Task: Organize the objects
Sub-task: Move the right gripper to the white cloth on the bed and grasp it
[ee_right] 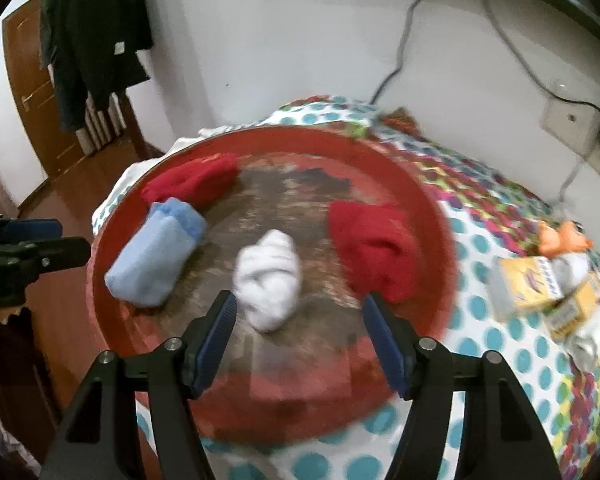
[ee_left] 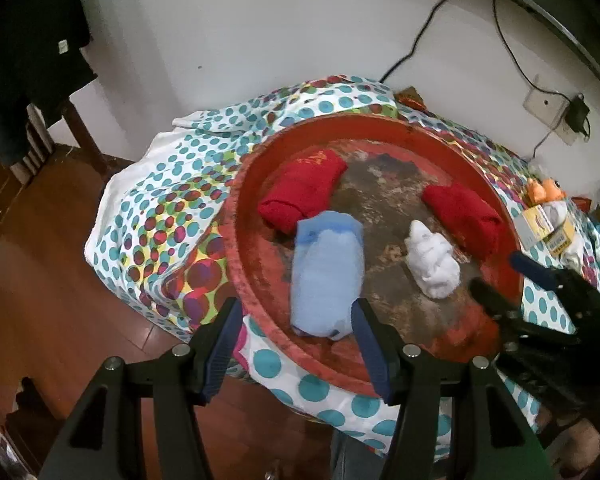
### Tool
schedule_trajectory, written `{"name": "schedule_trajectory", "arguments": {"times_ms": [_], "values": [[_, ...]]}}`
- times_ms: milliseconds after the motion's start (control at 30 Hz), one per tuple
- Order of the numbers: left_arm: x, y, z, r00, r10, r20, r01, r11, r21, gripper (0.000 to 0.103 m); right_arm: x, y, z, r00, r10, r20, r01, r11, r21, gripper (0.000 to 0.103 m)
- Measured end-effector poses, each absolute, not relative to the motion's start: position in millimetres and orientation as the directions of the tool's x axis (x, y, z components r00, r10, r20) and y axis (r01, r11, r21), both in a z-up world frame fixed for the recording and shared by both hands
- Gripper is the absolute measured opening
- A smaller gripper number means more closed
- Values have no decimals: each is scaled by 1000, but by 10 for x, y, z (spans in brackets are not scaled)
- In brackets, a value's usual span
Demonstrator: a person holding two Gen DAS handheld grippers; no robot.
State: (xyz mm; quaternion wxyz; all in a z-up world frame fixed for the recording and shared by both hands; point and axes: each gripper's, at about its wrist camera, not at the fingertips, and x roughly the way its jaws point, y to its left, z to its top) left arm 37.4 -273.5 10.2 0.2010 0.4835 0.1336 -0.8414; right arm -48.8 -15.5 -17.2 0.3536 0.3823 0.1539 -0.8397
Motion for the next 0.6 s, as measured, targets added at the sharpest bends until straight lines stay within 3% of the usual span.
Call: {"name": "schedule_trajectory", "arguments": {"times_ms": [133,233,300,333,400,600], "values": [[327,-2608,63,-448,-197,-872,441,-897,-23,58,-531,-773,-181,-508,-444,-738,660,-751,-2,64],[295,-2521,40,-446,-194,-874,420,-907,-13,58,-815,301,-150,-554,-393,-734,593,-805,-16,64],[270,-2450,27,-446,-193,-874,403,-915,-4,58,-1042,-132,-149,-571,-360,-738,551,-834,-19,64],[269,-2427,23,-447,-193,-874,398,-917,-2,58,-1127,342,-135,-580,-339,-741,523,-852,-20,64],[249,-2365,2,-446,-192,-874,382,-924,8,58,-1130,2,-285,-603,-296,-741,474,-880,-35,64],[181,-2171,-74,-443,-163,-881,331,-944,9,58,-1400,609,-496,-632,-175,-755,345,-936,-72,65]]}}
